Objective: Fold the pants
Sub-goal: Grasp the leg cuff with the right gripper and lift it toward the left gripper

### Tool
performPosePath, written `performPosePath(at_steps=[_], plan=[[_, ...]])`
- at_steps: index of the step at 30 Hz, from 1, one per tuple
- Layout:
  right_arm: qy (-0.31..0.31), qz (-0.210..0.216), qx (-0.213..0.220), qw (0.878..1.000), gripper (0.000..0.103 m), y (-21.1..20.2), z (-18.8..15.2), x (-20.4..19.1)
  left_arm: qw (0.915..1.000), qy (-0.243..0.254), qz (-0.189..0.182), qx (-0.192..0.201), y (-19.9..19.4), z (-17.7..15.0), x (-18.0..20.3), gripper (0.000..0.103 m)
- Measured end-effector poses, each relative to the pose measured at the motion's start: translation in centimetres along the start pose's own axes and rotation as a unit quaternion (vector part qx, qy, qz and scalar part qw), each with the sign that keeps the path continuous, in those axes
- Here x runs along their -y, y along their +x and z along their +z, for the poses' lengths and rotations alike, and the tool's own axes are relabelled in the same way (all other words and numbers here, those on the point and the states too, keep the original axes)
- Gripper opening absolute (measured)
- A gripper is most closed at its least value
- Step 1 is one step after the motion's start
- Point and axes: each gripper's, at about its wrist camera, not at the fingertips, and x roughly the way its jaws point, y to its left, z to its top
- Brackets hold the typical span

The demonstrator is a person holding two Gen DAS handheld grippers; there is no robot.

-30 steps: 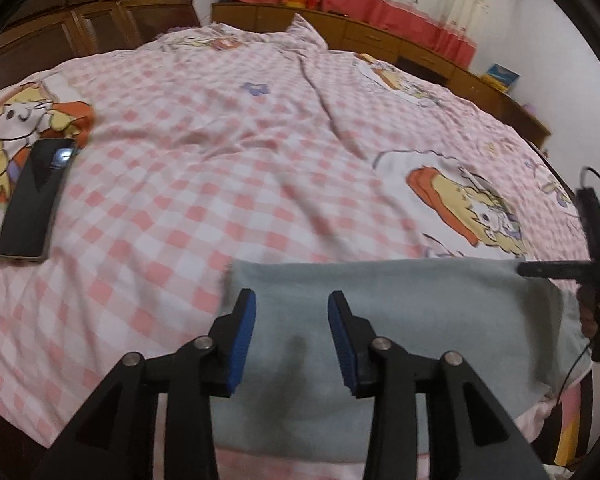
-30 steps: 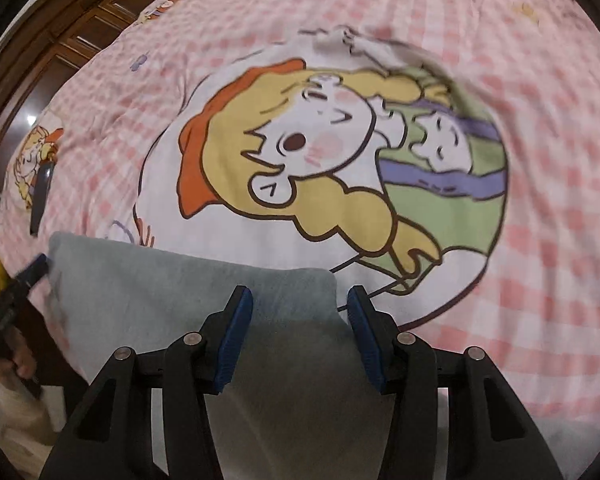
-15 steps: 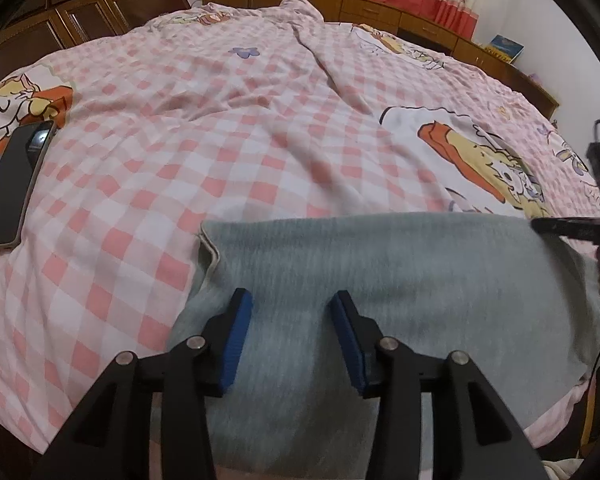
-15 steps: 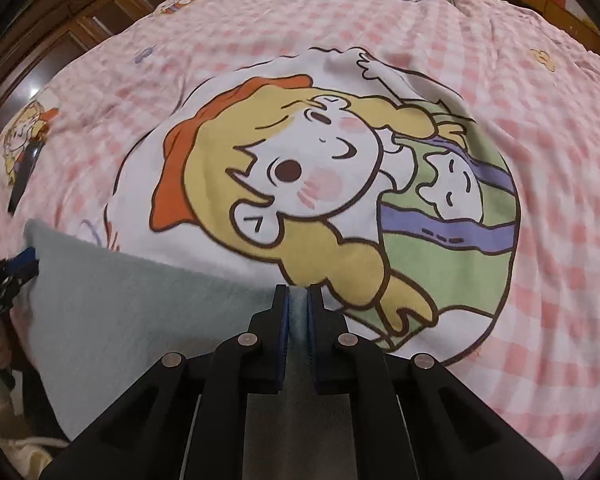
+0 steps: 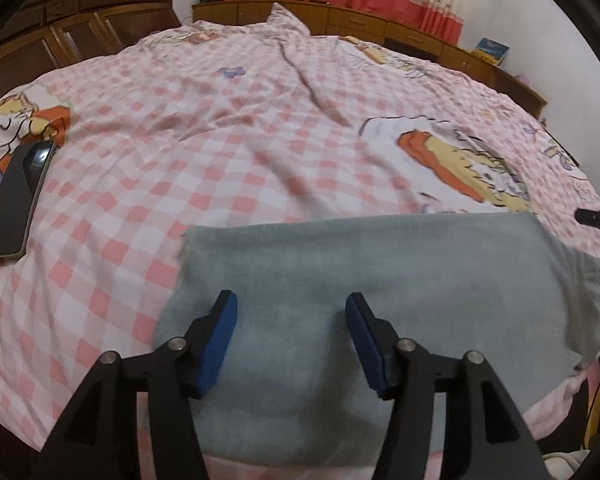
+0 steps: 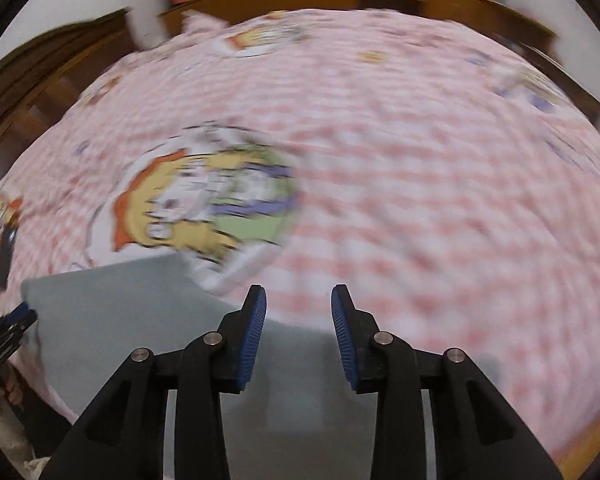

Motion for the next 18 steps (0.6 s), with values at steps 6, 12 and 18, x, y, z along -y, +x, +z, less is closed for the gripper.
performPosePath(at_steps=[6, 12, 18], plan=[[0.086, -0.075, 0.023, 0.993, 0.054, -2.7, -4.1, 8.1, 0.9993, 0.015, -0.033, 0.004, -1.0, 0.8, 3.8, 0.060], [0.125, -0.018, 0.004, 0.992, 0.054, -1.1, -5.9, 12.7, 0.9952, 0.042, -0.088, -0.004, -1.3, 1.7, 10.3, 0.060], [0.134, 0.034, -0.008, 0.990, 0.059, 2.2, -7.0, 13.1, 0.9839, 0.047, -0.161, -0.062, 0.3, 0.7, 17.5, 0.060]])
